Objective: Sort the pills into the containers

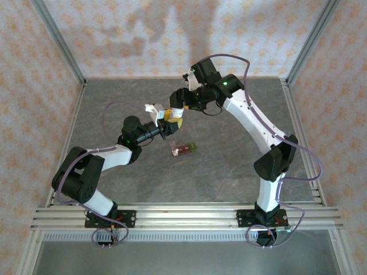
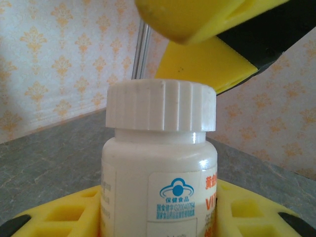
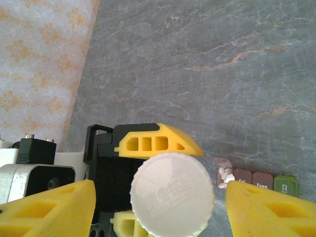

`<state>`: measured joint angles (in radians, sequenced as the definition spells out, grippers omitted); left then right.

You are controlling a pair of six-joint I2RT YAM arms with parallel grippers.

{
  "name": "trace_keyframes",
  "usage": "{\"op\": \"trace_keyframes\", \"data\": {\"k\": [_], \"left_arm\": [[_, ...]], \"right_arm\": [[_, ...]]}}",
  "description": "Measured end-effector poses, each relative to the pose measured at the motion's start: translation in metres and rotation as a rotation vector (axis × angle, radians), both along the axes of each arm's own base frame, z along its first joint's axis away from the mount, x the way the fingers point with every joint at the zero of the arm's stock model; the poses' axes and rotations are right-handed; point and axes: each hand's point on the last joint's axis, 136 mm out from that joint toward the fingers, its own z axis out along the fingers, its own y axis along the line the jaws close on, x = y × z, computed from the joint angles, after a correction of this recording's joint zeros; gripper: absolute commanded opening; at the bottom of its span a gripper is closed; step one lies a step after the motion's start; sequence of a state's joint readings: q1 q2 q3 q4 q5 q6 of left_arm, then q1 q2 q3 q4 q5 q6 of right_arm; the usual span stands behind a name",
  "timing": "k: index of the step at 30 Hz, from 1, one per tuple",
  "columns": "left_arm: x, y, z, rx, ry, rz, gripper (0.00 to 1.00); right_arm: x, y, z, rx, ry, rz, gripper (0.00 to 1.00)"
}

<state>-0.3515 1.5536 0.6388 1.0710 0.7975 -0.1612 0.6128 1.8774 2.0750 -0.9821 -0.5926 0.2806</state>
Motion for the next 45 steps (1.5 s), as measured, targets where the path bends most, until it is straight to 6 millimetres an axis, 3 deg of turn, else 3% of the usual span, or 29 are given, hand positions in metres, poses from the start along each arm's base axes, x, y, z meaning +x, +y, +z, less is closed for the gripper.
{"op": "trace_keyframes", "data": {"k": [11,18,26,30,33,38,45], "left_arm": [[0.000,0.000,0.001,-0.005,0.003,0.000,0.00],[-0.001,-0.001,-0.005,0.004,0.027,-0.008,0.00],[0.000,-0.001,-0.005,0.004,0.026,-0.007,0.00],[0.000,-0.001,-0.003,-0.001,0.014,-0.007,0.00],[0.000,-0.001,0.000,-0.006,0.000,-0.006,0.00],[0.000,-0.001,0.001,-0.008,-0.005,-0.006,0.00],[-0.001,-0.001,0.001,-0.007,-0.005,-0.009,0.00]], "right_arm": [[0.002,0.001,-0.012,-0.021,0.023,-0.006,0.35],[0.000,-0.003,-0.019,-0.020,0.019,-0.168,0.30],[0.002,-0.002,-0.018,-0.001,-0.012,-0.363,0.39],[0.000,-0.001,-0.016,-0.001,-0.009,-0.374,0.62],[-0.002,-0.001,-0.008,-0.001,-0.017,-0.366,0.72],[0.000,-0.015,0.009,0.011,-0.060,-0.353,0.78],[0.006,-0.040,0.041,0.027,-0.138,-0.214,0.79]]}}
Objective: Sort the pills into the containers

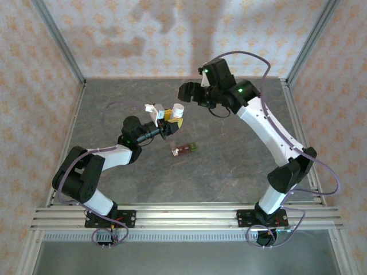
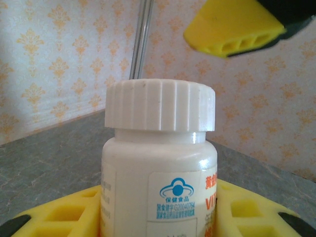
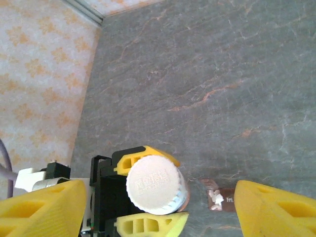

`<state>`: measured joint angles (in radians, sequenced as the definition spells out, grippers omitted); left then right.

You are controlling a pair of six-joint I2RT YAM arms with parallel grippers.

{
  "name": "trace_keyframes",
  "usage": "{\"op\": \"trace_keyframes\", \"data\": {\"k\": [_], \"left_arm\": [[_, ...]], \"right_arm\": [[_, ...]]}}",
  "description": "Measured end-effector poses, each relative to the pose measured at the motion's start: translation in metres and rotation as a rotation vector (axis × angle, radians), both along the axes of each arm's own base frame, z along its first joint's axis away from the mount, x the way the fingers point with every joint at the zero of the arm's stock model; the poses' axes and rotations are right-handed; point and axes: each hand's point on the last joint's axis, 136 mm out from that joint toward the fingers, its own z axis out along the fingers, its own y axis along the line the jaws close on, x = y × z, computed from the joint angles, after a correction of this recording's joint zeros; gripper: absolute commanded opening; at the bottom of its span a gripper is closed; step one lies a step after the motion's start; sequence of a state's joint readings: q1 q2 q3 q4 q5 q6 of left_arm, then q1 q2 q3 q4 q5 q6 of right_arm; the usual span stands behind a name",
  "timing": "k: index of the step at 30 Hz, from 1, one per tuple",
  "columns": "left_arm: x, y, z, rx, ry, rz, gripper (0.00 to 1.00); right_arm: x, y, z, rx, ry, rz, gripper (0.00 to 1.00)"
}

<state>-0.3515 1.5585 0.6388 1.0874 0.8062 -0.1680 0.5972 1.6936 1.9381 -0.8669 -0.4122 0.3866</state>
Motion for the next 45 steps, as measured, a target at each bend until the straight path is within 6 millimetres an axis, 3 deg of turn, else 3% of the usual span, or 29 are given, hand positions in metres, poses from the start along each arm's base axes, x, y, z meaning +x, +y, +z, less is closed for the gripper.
{"op": "trace_keyframes", "data": {"k": [4,11,20,24,28,34,45], "left_arm": [[-0.002,-0.001,-0.001,0.001,0.002,-0.012,0.00],[-0.004,-0.003,-0.002,0.004,0.005,-0.028,0.00],[-0.004,-0.003,-0.002,0.004,0.006,-0.029,0.00],[-0.004,-0.003,-0.001,0.004,0.005,-0.028,0.00],[-0.004,-0.002,-0.001,0.002,0.008,-0.027,0.00],[-0.003,-0.002,-0.005,0.001,0.034,-0.025,0.00],[-0.002,-0.001,-0.016,0.017,0.086,-0.025,0.00]], "right_arm": [[0.001,0.007,-0.001,-0.028,-0.003,0.131,0.78],[-0.009,0.026,-0.038,-0.043,0.109,0.265,0.75],[-0.018,0.034,-0.037,-0.019,0.124,0.313,0.69],[-0.021,0.038,-0.039,-0.022,0.126,0.324,0.61],[-0.019,0.036,-0.045,-0.041,0.134,0.313,0.46],[-0.015,0.034,-0.053,-0.056,0.149,0.277,0.35],[-0.016,0.036,-0.064,-0.028,0.127,-0.054,0.39]]}}
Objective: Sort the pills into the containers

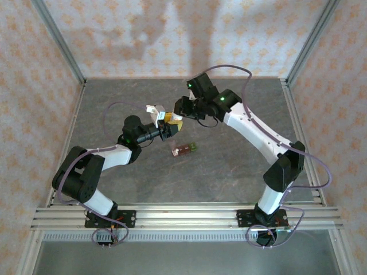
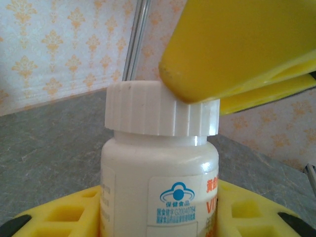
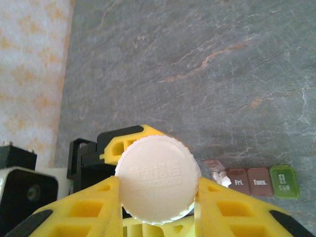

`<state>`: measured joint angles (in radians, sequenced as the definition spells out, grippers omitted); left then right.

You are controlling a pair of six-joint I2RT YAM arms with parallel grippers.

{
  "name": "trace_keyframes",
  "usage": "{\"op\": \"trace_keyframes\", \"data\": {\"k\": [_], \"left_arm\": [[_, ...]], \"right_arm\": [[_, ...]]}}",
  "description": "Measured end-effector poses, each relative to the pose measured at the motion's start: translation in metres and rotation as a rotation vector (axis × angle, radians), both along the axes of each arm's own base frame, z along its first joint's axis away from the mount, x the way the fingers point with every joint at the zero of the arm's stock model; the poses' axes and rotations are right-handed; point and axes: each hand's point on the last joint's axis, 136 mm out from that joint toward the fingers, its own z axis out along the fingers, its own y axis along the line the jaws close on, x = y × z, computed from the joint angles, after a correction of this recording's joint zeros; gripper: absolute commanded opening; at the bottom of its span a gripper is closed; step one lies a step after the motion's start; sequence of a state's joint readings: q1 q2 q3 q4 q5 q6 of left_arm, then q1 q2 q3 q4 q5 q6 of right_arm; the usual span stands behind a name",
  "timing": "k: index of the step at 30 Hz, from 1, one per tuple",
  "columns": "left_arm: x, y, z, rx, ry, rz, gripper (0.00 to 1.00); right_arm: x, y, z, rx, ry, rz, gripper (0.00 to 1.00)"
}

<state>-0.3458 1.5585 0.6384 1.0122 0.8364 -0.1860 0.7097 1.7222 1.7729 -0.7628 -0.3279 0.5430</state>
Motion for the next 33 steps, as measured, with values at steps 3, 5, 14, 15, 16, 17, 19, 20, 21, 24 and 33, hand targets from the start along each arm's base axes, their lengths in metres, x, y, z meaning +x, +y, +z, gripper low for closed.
{"op": "trace_keyframes", "data": {"k": [3,5,14,15,16,17,19,20,21,24,33], "left_arm": [[0.001,0.001,0.000,0.000,0.000,0.006,0.00],[0.001,0.001,0.000,0.000,-0.002,0.006,0.00],[0.001,0.000,0.008,-0.009,-0.031,0.005,0.00],[0.001,0.000,0.008,-0.010,-0.033,0.005,0.00],[0.002,0.000,0.009,-0.010,-0.035,0.004,0.00],[0.002,0.000,0.010,-0.012,-0.038,0.004,0.00],[0.002,0.000,0.011,-0.013,-0.043,0.003,0.00],[0.002,0.000,0.011,-0.014,-0.043,0.002,0.00],[0.002,-0.001,0.012,-0.014,-0.044,0.001,0.00],[0.002,-0.001,0.012,-0.014,-0.044,0.001,0.00],[0.002,-0.001,0.012,-0.015,-0.045,-0.001,0.00]], "right_arm": [[0.002,0.000,0.000,0.007,0.001,-0.045,0.43],[0.002,0.000,0.002,0.008,0.001,-0.053,0.49],[0.009,-0.018,0.028,0.029,-0.035,-0.027,0.76],[0.012,-0.021,0.033,0.031,-0.048,-0.019,0.77],[0.014,-0.024,0.040,0.031,-0.065,-0.006,0.78],[0.016,-0.028,0.045,0.025,-0.081,0.008,0.78],[0.017,-0.030,0.056,0.013,-0.114,0.049,0.78],[0.018,-0.028,0.061,0.010,-0.129,0.073,0.78],[0.017,-0.024,0.064,0.009,-0.140,0.105,0.77],[0.017,-0.012,0.060,0.004,-0.131,0.187,0.75],[0.013,-0.001,0.016,-0.043,-0.014,0.281,0.66]]}}
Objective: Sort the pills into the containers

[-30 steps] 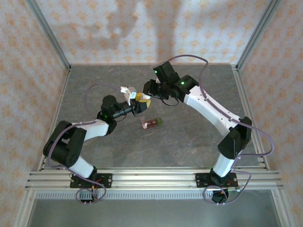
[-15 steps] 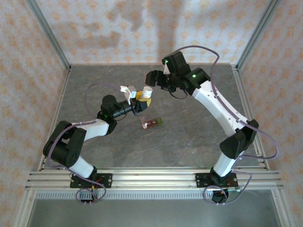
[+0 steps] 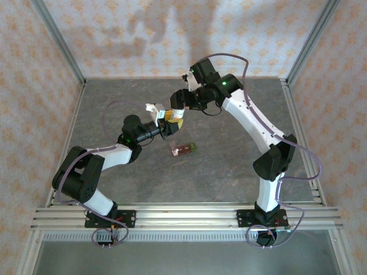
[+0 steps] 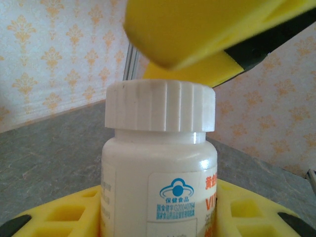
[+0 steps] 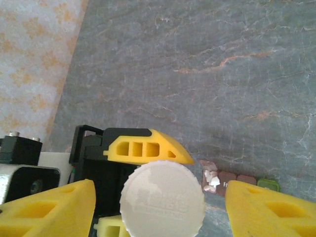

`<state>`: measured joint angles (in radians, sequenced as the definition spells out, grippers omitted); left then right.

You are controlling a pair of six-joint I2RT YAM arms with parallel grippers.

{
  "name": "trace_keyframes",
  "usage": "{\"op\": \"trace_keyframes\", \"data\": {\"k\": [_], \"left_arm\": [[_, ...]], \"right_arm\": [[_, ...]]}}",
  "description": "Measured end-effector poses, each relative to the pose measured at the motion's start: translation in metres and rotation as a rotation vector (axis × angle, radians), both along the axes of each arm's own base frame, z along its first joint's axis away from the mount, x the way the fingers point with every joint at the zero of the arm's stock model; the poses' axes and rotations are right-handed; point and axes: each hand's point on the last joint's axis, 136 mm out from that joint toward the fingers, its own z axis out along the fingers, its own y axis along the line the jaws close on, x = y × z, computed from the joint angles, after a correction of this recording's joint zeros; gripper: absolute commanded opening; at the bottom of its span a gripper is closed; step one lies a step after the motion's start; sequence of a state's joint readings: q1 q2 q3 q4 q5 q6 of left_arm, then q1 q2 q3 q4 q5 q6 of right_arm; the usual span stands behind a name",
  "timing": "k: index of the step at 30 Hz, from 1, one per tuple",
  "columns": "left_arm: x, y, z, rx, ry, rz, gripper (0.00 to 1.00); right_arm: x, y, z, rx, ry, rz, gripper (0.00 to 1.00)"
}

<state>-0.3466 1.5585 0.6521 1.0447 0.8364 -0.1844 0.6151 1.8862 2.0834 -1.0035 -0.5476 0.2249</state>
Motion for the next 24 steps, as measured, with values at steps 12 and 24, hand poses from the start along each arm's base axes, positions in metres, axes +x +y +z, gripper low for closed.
{"op": "trace_keyframes", "data": {"k": [12,24], "left_arm": [[0.000,0.000,-0.001,0.001,0.007,-0.002,0.00],[-0.002,-0.001,-0.011,0.019,0.047,-0.015,0.00]], "right_arm": [[-0.003,0.001,-0.006,0.002,0.020,0.011,0.40],[-0.006,-0.004,-0.015,0.078,0.006,-0.347,0.38]]}}
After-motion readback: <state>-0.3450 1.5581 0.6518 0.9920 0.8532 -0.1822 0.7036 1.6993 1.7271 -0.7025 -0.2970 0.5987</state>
